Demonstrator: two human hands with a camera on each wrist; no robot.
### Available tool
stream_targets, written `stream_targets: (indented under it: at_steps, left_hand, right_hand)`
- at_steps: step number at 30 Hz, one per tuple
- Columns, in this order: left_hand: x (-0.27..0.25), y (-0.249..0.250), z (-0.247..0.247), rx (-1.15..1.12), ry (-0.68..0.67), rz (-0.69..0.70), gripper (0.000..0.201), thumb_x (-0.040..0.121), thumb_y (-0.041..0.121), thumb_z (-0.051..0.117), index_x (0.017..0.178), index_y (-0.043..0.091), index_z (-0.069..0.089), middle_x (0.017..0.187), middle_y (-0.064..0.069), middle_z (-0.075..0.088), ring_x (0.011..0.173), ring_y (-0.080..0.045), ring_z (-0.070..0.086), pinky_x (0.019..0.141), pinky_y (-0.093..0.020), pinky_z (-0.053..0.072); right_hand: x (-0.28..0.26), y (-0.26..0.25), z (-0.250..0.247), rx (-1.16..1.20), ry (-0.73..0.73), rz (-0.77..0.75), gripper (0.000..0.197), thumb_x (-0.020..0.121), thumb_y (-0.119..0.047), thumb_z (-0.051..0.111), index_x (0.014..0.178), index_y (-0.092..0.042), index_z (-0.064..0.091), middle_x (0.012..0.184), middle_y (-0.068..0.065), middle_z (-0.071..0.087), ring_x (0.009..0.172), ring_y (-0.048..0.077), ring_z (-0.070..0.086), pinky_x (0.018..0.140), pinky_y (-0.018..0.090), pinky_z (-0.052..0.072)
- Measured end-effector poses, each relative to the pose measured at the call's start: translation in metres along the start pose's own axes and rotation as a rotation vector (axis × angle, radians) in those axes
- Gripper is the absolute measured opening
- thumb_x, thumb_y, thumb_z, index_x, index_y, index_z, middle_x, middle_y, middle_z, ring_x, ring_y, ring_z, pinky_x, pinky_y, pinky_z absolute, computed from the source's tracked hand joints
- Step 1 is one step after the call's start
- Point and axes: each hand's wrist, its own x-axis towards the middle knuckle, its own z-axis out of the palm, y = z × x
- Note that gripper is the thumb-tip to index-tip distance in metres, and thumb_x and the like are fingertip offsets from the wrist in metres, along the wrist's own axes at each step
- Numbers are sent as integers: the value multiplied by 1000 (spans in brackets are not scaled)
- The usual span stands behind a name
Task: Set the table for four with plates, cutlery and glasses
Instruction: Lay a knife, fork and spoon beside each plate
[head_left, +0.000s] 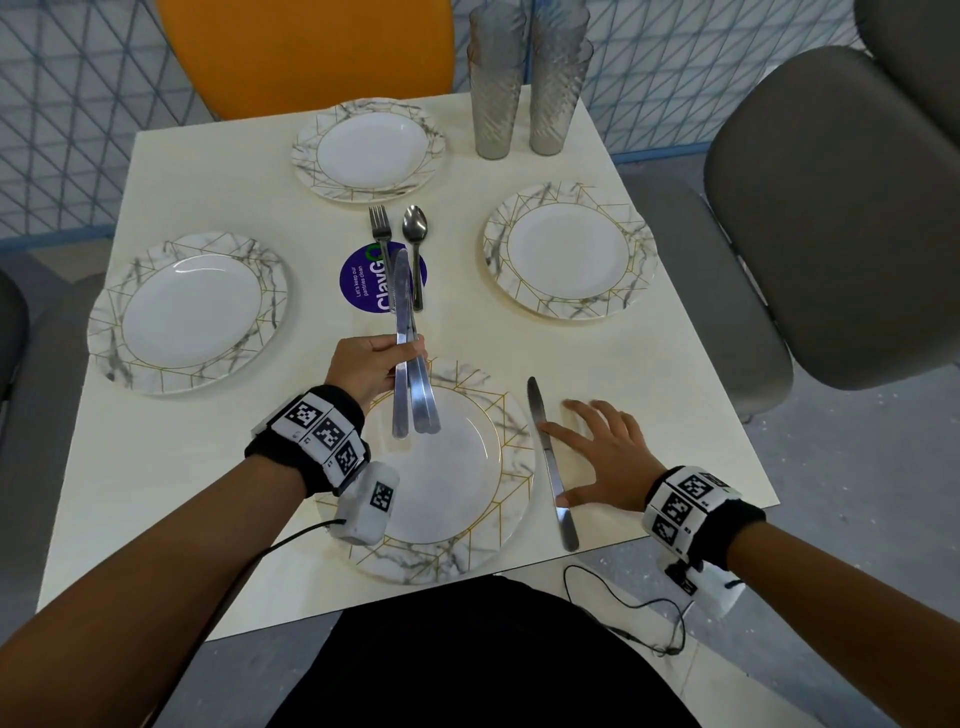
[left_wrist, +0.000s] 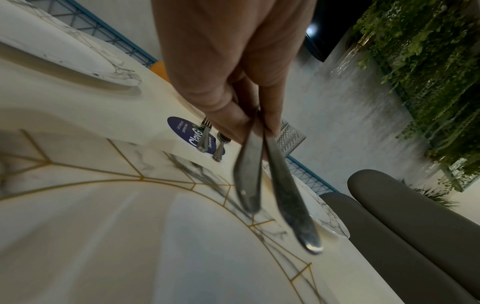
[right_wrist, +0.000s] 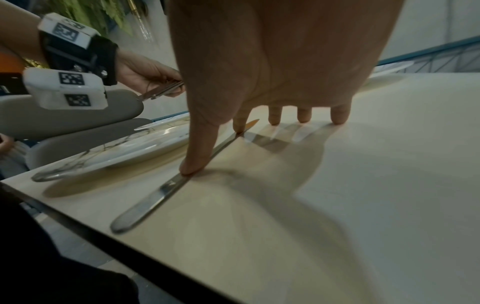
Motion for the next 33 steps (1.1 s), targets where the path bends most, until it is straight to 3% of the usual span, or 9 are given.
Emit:
stream_targets:
  at_steps: [2, 8, 13, 16, 20, 22, 24, 29, 33]
  left_hand:
    - [1, 0, 0, 4, 5, -1, 22, 83, 10, 67, 100, -4, 67, 82, -10, 68, 59, -9, 67, 56, -16, 55]
    - [1, -1, -1, 9, 2, 5, 17, 84, 11, 66, 98, 0, 67, 80, -7, 67, 54, -4, 67, 51, -13, 51]
    - [5, -4, -3, 17, -13, -7, 16, 83, 12, 67, 96, 2, 68, 81, -6, 68, 60, -7, 67, 57, -14, 54]
    - [8, -4, -4, 15, -33, -2, 18, 83, 10, 66, 98, 0, 68, 81, -8, 69, 57, -5, 67, 59, -16, 56]
    - [11, -5, -8, -7, -41, 4, 19, 84, 8, 65, 99, -3, 67, 83, -12, 69, 59, -10, 69, 61, -19, 58]
    - [12, -6, -13, 2, -33, 3, 18, 84, 10, 65, 98, -1, 68, 84, -11, 70, 66, -13, 70, 66, -22, 58]
    - [13, -9, -20, 14, -28, -2, 18, 84, 12, 66, 97, 1, 70, 88, -12, 72, 74, -20, 69, 72, -26, 58]
    - [13, -15, -55, -26, 2, -35, 17, 81, 14, 69, 93, 2, 71, 94, -18, 72, 84, -31, 68, 83, -39, 55]
    - [5, -17, -94, -81, 2, -31, 19, 82, 15, 69, 94, 0, 71, 86, -16, 71, 74, -25, 68, 68, -28, 57]
  right_hand:
    - [1, 0, 0, 18, 9, -1, 106, 46, -85, 30, 143, -45, 14, 156, -1, 7, 143, 31, 6, 114, 50, 11]
    - [2, 0, 2, 27, 36, -9, 103, 48, -85, 33, 142, -45, 16, 155, 0, 12, 142, 32, 11, 113, 50, 13]
    - [1, 0, 4, 42, 63, -21, 100, 46, -90, 32, 134, -49, 9, 154, 2, 19, 140, 34, 17, 111, 52, 17]
    - [2, -1, -4, 41, 65, -12, 116, 41, -98, 13, 142, -41, 15, 151, -1, 23, 138, 29, 22, 112, 48, 19]
    - [17, -6, -36, 129, 173, 40, 114, 55, -93, 4, 145, -26, 24, 144, 3, 34, 132, 25, 32, 108, 41, 25]
    - [33, -15, -57, 174, 219, 32, 89, 74, -78, 27, 144, -23, 26, 143, 5, 35, 131, 26, 31, 107, 39, 26]
    - [53, -30, -77, 233, 259, -15, 64, 89, -49, 48, 143, -19, 29, 141, 7, 38, 129, 27, 32, 107, 39, 27]
    - [107, -97, -116, 420, 303, -162, 47, 92, -21, 52, 136, -10, 40, 123, 13, 50, 108, 22, 41, 97, 29, 33]
    - [147, -169, -139, 730, 254, -141, 37, 92, -13, 53, 127, -3, 48, 105, 13, 55, 89, 16, 46, 82, 26, 40]
